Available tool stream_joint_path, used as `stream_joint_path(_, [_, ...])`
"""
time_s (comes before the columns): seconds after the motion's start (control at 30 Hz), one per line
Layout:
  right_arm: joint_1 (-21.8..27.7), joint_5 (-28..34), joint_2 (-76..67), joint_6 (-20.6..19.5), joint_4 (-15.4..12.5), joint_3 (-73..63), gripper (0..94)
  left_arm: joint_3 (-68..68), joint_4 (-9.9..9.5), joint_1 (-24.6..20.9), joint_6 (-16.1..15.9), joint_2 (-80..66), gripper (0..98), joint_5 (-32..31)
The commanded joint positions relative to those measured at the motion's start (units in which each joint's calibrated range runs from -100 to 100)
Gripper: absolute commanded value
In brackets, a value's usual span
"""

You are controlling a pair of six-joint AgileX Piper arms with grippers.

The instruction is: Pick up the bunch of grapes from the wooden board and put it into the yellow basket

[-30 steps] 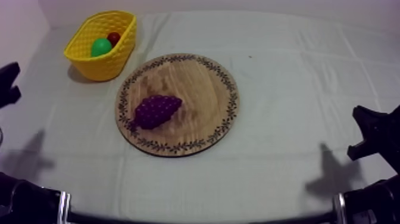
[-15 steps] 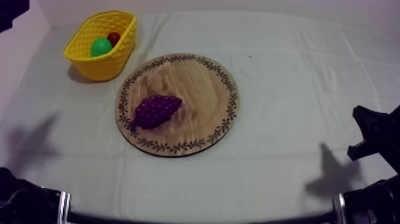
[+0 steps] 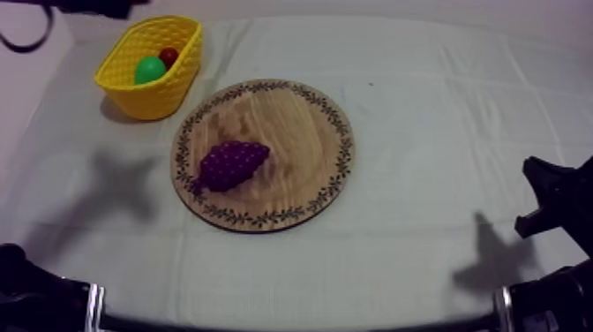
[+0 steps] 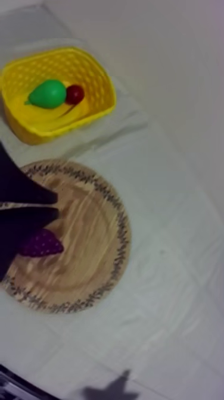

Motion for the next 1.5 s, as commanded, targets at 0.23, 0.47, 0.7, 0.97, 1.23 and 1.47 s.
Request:
stream_joint_path(0.23, [-0.02,-0.03,-0.01,-0.01,0.01,-0.03,0.4,6.01,-1.57,4.33,0.23,14.40,0.0,2.10])
stream_joint_path(0.47, [-0.02,-0.03,-0.01,-0.01,0.01,-0.03,0.4,9.55,-0.55,4.71,0.27,20.40,0.0,0.58])
stream_joint_path(0.7, [-0.02,-0.03,-0.01,-0.01,0.01,-0.03,0.4,10.88,0.93,4.72,0.85,25.32,0.0,-0.23])
stream_joint_path(0.97, [-0.02,-0.03,-0.01,-0.01,0.01,-0.03,0.4,10.78,1.83,3.43,1.79,28.56,8.1,-3.69])
stream_joint_path(1.23, [-0.02,-0.03,-0.01,-0.01,0.01,-0.03,0.4,12.05,2.01,2.54,2.75,29.85,61.9,-4.12])
stream_joint_path(1.47, [-0.02,-0.03,-0.01,-0.01,0.01,-0.03,0.4,14.63,3.95,1.48,-0.80,31.48,92.0,-4.55])
